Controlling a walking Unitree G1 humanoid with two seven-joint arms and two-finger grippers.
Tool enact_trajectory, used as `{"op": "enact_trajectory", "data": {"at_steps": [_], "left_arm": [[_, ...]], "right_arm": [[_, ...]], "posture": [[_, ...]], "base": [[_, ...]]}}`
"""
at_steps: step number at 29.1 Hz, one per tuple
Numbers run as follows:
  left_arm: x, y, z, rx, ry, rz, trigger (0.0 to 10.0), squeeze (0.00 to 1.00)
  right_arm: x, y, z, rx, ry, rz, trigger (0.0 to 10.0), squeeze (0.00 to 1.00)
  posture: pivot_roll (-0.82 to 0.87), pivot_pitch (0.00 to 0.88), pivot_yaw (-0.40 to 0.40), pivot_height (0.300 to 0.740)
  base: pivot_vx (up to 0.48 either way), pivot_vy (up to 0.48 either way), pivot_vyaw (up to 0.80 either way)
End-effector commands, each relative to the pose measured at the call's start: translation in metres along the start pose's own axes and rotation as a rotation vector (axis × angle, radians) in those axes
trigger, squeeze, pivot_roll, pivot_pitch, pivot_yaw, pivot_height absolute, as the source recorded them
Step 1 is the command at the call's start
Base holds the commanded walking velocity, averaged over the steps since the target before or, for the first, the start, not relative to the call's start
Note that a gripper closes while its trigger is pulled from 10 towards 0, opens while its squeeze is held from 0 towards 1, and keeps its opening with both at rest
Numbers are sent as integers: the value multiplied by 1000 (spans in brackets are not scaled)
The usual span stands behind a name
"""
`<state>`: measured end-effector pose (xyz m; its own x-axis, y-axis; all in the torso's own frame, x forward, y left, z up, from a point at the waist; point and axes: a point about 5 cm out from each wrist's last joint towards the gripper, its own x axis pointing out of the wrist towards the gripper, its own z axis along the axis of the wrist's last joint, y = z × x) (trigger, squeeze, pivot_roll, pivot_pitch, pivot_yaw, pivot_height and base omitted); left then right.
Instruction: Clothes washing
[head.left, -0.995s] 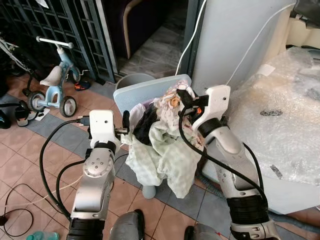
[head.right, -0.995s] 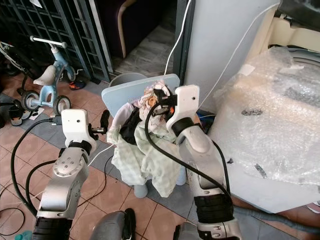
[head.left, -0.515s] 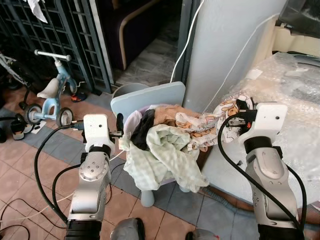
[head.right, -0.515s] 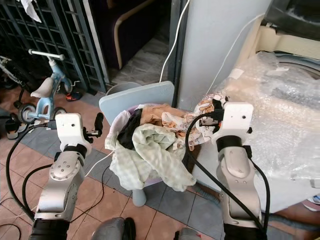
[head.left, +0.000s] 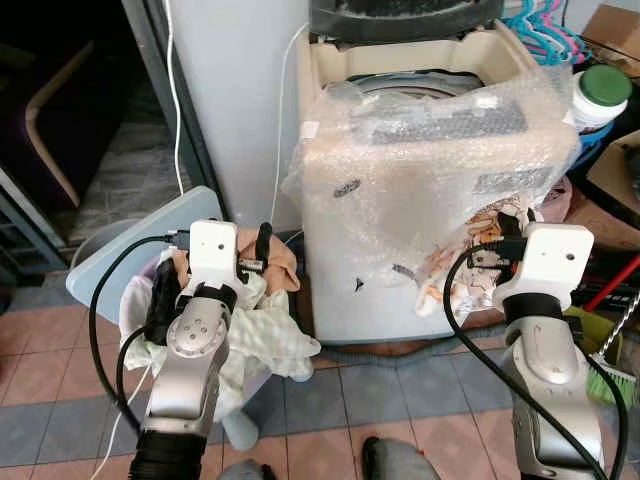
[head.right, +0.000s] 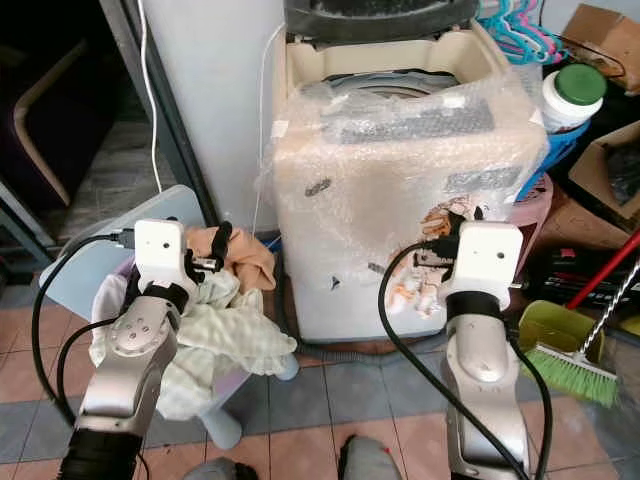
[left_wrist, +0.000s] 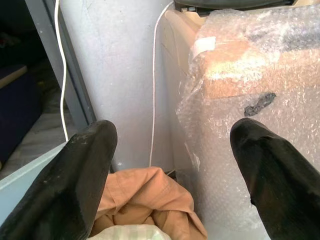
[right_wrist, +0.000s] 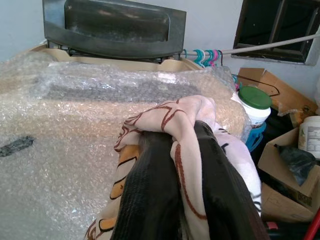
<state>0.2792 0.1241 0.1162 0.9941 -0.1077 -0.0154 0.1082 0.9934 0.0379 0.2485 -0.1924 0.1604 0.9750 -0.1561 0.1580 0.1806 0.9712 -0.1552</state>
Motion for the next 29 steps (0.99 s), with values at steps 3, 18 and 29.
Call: {"op": "enact_trajectory", "data": {"at_steps": [3, 18, 29], "left_arm": [[-4, 7, -5, 16, 17, 24, 10000, 0], [0, 13, -10, -16, 18, 75, 10000, 0], [6, 20, 8, -10, -46, 173, 10000, 0]], "right_arm": [[2, 9, -2, 23, -1, 51, 10000, 0], [5, 33, -2, 78, -9, 172, 10000, 0], [14, 50, 14, 94, -58, 265, 10000, 0]], "posture": [[-73, 7, 68, 740], [-52, 0, 11, 740], [-19, 21, 4, 740]], "base": [[0, 0, 0], [0, -299, 0], [0, -224, 0]]}}
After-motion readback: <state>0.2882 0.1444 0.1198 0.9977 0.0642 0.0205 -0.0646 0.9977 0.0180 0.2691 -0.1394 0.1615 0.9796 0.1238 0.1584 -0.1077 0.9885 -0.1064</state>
